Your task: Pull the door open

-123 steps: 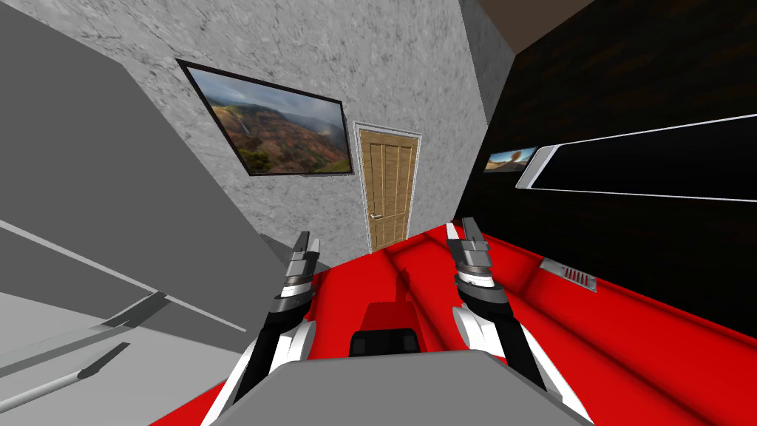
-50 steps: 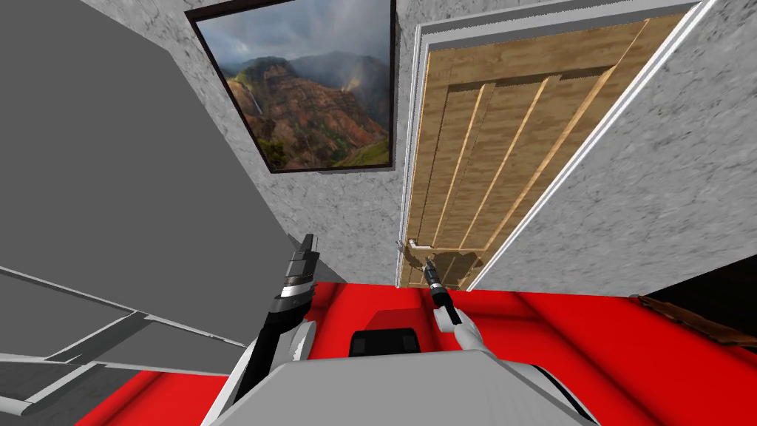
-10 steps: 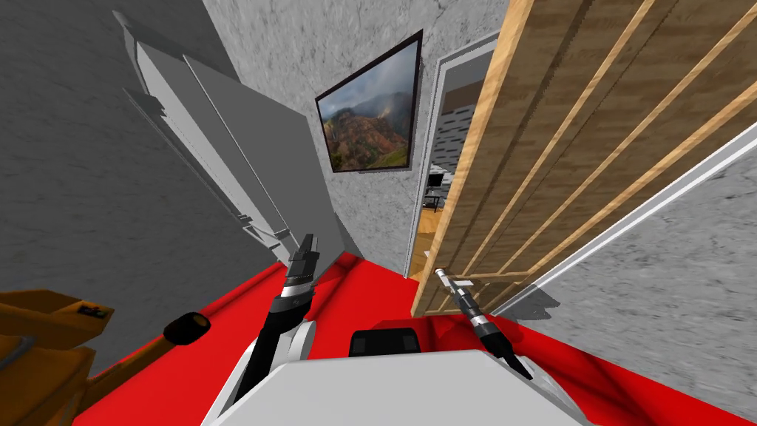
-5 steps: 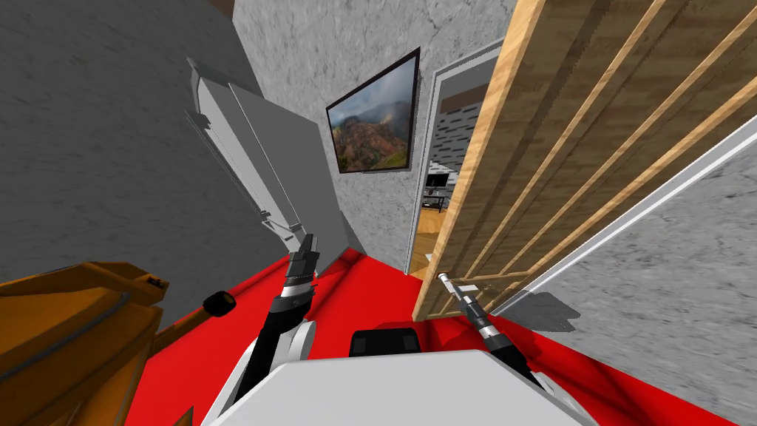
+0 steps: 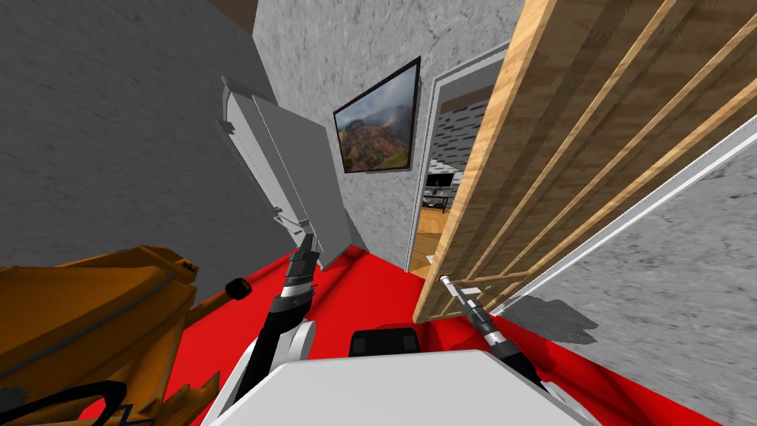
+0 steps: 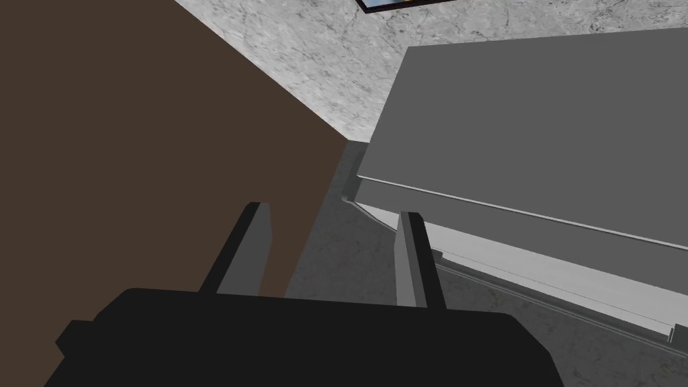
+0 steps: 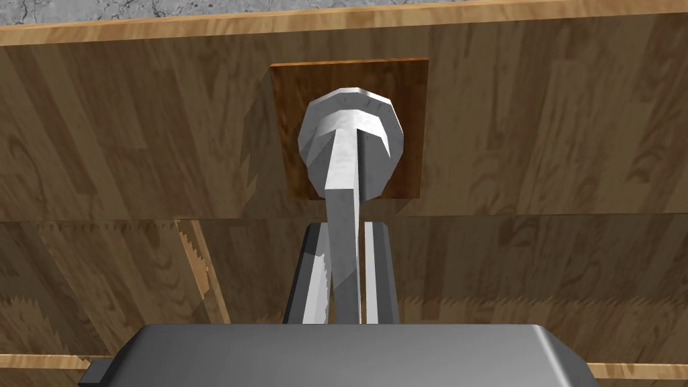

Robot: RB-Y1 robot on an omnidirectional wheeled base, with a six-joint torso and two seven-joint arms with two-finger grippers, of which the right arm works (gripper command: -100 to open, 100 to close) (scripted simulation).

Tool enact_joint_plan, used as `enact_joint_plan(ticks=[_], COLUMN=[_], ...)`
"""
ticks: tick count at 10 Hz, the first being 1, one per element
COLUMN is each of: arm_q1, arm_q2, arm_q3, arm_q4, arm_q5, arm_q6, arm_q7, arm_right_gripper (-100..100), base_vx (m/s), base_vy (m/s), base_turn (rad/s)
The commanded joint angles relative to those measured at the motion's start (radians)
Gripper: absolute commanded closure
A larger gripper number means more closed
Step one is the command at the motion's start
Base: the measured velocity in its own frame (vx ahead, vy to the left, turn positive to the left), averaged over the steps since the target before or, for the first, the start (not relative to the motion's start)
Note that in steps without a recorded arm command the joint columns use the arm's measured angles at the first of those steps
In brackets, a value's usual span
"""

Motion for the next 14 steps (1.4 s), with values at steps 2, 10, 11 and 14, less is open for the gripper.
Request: enact_joint_plan(ticks=[2, 10, 11, 14], arm_q1=[0.007, 0.019, 0.021, -0.009], arm_q2=[-0.005, -0.016, -0.017, -0.011], arm_q3=[-0.006, -0.020, -0.021, 0.030], arm_q4=[0.013, 0.046, 0.050, 0.049], arm_q5=[0.004, 0.013, 0.014, -0.022], arm_q6=[-0.023, -0.074, -0.079, -0.051], arm_q7=[-0.002, -0.007, -0.007, 0.011], arm_right_gripper=[100, 100, 100, 100], base_vx=[-0.224, -0.164, -0.170, -0.154], base_vy=[-0.100, -0.064, -0.059, -0.049], base_turn=[0.236, 0.137, 0.110, 0.081])
